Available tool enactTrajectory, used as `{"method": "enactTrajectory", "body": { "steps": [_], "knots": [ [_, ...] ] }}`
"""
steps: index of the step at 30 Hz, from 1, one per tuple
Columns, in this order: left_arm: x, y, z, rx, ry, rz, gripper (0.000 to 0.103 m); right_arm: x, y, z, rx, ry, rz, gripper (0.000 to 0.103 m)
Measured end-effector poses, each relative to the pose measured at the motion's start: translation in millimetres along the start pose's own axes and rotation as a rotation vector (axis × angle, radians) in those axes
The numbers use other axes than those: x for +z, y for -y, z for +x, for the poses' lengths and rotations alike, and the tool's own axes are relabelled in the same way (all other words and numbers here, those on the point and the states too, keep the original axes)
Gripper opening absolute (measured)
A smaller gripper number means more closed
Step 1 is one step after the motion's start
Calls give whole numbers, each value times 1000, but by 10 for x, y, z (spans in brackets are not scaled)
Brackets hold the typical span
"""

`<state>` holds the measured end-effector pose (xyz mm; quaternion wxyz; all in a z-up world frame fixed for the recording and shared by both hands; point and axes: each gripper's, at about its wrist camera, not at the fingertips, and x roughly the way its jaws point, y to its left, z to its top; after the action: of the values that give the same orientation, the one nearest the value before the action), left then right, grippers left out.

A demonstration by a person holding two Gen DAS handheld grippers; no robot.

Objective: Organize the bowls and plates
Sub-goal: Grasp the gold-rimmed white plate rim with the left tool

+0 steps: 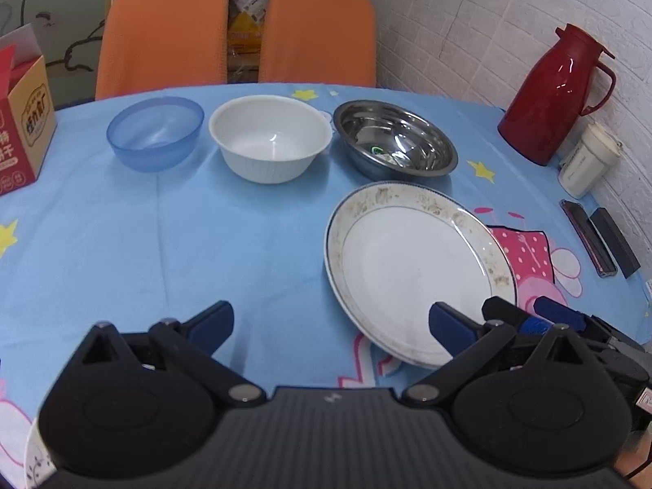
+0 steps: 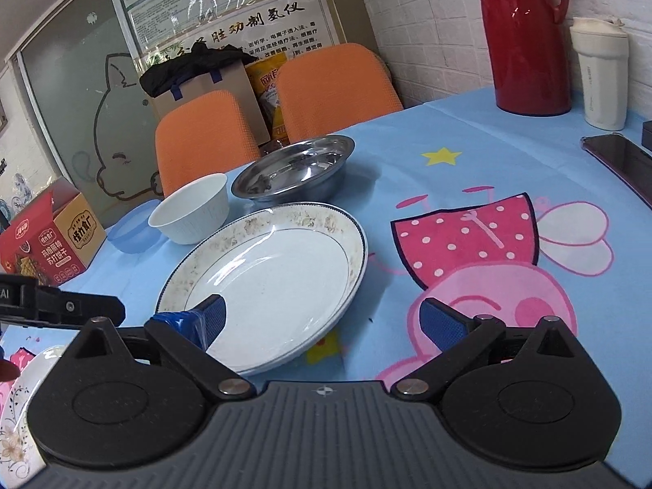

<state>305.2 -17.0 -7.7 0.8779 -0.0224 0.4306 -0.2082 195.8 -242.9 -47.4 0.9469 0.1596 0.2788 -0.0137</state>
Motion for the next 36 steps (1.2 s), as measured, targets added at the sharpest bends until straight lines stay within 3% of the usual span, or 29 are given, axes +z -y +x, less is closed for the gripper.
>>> {"method": "enactTrajectory", "body": {
  "steps": [6,12,19,36],
  "knots": [
    [244,143,500,38,-59,30,101,118,15,351,1,-81,-6,90],
    [273,175,810,73,-87,34,101,140,-67,439,-26,-84,-63,90],
    [201,313,873,134,-42,102,103,60,-237,527,-93,-96,-217,91],
    [216,321,878,136,-47,101,103,80,-331,590,-98,-103,-233,89]
  ]
}}
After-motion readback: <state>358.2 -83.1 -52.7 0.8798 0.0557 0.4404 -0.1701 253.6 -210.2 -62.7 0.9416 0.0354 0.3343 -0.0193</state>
